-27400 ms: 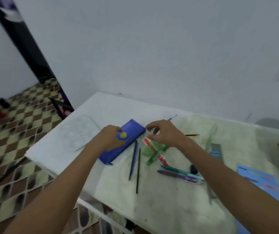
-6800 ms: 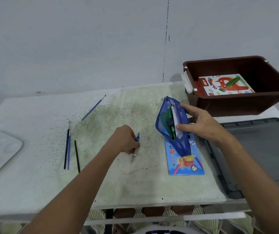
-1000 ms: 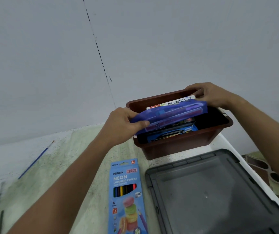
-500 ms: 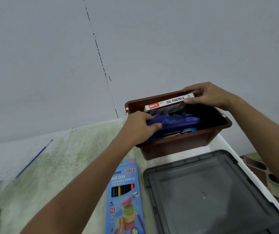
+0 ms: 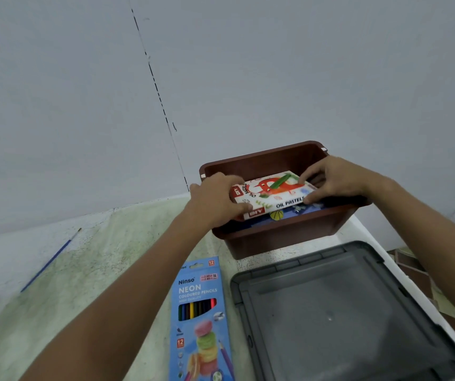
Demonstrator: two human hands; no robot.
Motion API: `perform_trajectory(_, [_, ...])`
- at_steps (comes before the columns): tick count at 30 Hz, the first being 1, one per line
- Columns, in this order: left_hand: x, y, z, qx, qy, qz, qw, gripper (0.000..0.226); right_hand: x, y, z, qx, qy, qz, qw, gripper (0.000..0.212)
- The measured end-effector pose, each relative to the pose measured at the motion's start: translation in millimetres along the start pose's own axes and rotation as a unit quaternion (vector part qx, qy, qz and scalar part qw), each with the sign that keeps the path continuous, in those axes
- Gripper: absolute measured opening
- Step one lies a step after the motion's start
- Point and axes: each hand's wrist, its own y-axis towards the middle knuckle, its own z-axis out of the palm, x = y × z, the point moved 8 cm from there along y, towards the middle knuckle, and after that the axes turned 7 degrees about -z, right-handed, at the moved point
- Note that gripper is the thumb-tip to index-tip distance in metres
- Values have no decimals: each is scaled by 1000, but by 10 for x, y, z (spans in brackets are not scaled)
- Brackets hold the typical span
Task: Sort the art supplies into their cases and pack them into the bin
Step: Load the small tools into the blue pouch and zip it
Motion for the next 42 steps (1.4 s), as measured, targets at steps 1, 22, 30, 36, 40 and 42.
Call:
perform_trajectory(1, [11, 32, 107, 47, 40, -1, 998, 55, -31, 10, 74, 14, -34, 12, 999, 55])
perform_trajectory(22, [-57, 176, 347, 115, 150, 47, 981, 56, -149, 77, 257, 49, -72, 47, 995, 80])
perform_trajectory(30, [-36, 153, 380, 95, 163, 25, 982, 53, -117, 106, 263, 35, -85, 74, 993, 75])
perform_trajectory(36, [-30, 55, 175, 63, 39, 52, 996, 52, 150, 49, 228, -34, -105, 73, 991, 69])
perform_trajectory(40, [263, -322, -314, -95, -144, 87, 981, 28, 836, -155, 253, -178, -46, -42, 982, 38])
perform_trajectory(42, [605, -524, -430, -152, -185, 55, 969, 22, 1171, -311, 385, -212, 14, -87, 973, 26])
